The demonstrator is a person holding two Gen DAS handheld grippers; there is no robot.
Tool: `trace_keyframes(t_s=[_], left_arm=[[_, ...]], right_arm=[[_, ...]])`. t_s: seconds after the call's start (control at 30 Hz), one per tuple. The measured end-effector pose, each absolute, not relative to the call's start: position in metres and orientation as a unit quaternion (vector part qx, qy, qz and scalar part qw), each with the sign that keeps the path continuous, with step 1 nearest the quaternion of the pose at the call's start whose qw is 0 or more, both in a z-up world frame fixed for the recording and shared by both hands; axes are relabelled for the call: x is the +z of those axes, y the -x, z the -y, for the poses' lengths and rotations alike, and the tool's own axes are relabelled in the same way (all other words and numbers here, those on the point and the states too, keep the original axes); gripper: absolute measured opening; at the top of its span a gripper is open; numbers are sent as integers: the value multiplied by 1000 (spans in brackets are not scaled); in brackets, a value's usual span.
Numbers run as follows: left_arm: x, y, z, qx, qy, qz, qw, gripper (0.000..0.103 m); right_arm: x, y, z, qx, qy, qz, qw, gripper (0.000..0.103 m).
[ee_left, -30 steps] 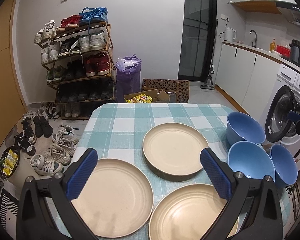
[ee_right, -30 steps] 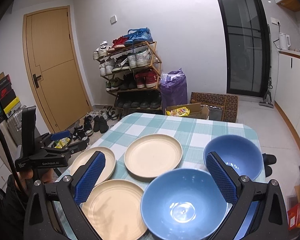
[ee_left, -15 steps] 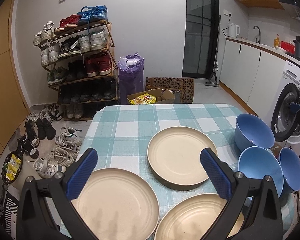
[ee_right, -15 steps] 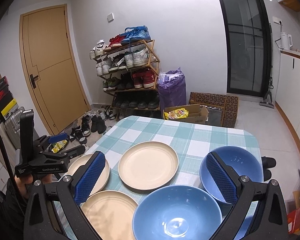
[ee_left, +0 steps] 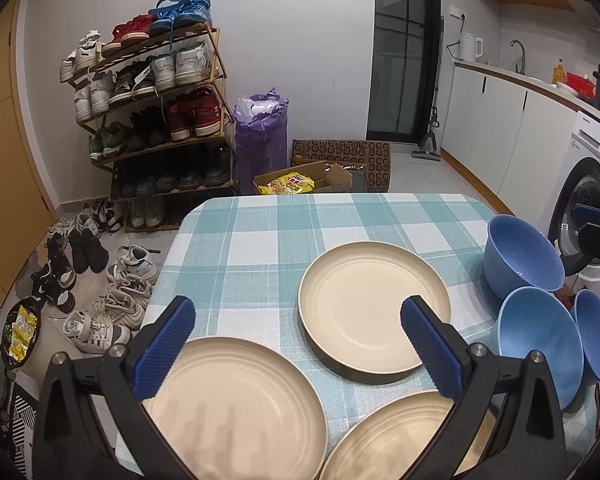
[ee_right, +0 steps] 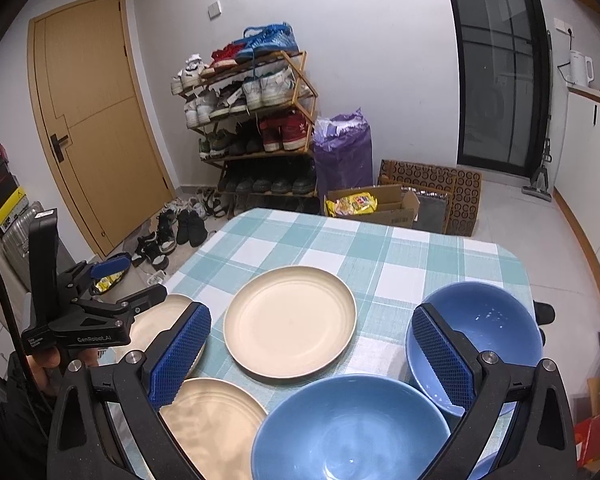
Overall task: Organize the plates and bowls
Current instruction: 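Move both tools forward toward the large cream plate beside the bowls, then close the left gripper on the plate rim while the right gripper grips the opposite rim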
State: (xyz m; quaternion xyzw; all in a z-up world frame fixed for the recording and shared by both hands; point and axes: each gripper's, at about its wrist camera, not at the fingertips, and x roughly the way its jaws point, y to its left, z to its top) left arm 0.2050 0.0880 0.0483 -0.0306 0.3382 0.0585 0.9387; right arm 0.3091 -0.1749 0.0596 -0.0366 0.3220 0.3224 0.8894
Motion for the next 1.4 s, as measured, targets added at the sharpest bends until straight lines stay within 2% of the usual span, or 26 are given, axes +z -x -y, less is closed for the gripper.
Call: trace_keyframes(t_s=[1.4], left_arm=[[-18,-265,-90,43,34,-419,906,103]], right_arm=[[-23,-395,102,318,120,-458,821,103]])
